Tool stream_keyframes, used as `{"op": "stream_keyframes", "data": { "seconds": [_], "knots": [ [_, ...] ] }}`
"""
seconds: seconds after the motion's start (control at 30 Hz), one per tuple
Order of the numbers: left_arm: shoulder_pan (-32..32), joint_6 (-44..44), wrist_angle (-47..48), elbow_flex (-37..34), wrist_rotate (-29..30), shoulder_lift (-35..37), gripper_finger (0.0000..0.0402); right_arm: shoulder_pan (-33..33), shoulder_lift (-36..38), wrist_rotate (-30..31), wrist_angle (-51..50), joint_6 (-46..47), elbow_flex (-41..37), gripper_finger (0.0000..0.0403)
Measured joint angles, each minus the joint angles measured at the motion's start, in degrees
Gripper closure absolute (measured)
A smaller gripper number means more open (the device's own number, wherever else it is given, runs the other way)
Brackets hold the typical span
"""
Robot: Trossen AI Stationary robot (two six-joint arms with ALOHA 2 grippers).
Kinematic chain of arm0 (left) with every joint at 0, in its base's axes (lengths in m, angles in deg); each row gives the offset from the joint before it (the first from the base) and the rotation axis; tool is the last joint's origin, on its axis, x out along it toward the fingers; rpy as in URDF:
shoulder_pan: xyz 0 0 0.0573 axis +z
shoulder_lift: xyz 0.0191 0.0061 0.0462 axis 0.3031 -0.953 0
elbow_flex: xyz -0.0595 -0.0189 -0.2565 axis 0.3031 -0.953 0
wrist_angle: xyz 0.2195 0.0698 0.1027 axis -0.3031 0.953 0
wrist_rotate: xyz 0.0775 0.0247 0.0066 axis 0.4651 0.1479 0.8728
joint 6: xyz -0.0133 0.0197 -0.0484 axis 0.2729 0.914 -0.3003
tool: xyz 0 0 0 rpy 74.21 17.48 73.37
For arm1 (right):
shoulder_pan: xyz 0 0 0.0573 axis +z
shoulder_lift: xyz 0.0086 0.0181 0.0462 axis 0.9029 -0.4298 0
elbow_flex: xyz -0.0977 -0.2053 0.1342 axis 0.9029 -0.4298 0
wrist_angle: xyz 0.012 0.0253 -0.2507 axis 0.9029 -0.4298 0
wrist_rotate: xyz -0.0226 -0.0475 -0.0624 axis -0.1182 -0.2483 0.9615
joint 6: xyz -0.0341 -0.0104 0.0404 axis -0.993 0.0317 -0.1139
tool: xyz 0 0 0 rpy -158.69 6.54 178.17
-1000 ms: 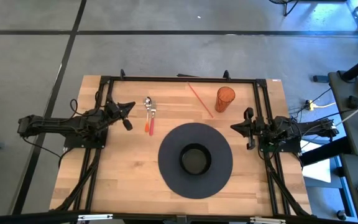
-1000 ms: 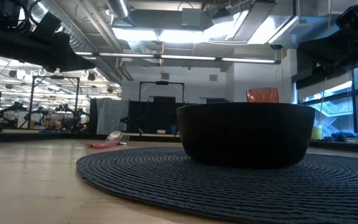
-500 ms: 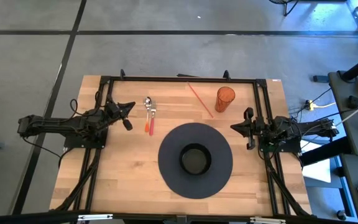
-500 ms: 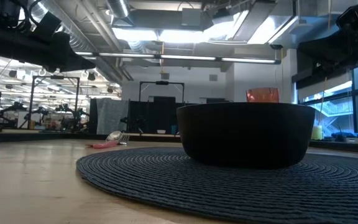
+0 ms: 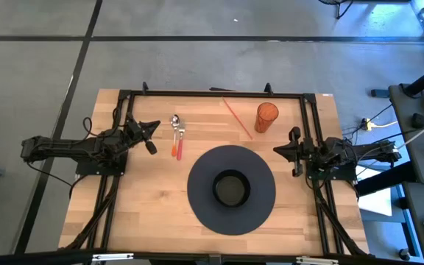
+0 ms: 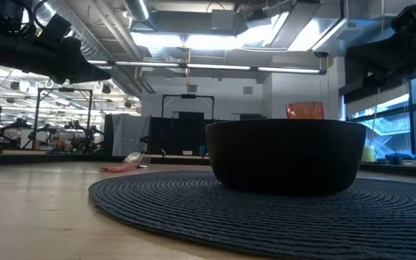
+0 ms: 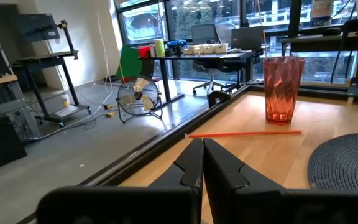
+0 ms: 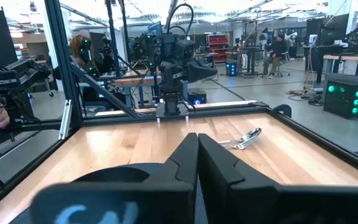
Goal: Pick & Place Utensil
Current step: Put the red cup on the blue mat to the top right of the black bowl
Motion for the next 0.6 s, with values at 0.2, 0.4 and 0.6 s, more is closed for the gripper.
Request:
{"op": "stream_keyframes", "data": {
  "seconds": [0.2, 0.4, 0.6],
  "knots": [
    [0.00, 0.00, 0.02, 0.00, -0.13, 0.00, 0.0398, 0.00, -0.01, -0.03, 0.66, 0.04, 0.00, 0.0392],
    [-0.01, 0.00, 0.36, 0.00, -2.58, -0.02, 0.0398, -0.01, 0.00, -0.08, 0.09, 0.18, 0.00, 0.0392],
    [0.00, 0.00, -0.07, 0.00, -2.49, -0.02, 0.0398, 0.00, -0.01, -0.11, -0.13, 0.00, 0.00, 0.0392]
  ]
}}
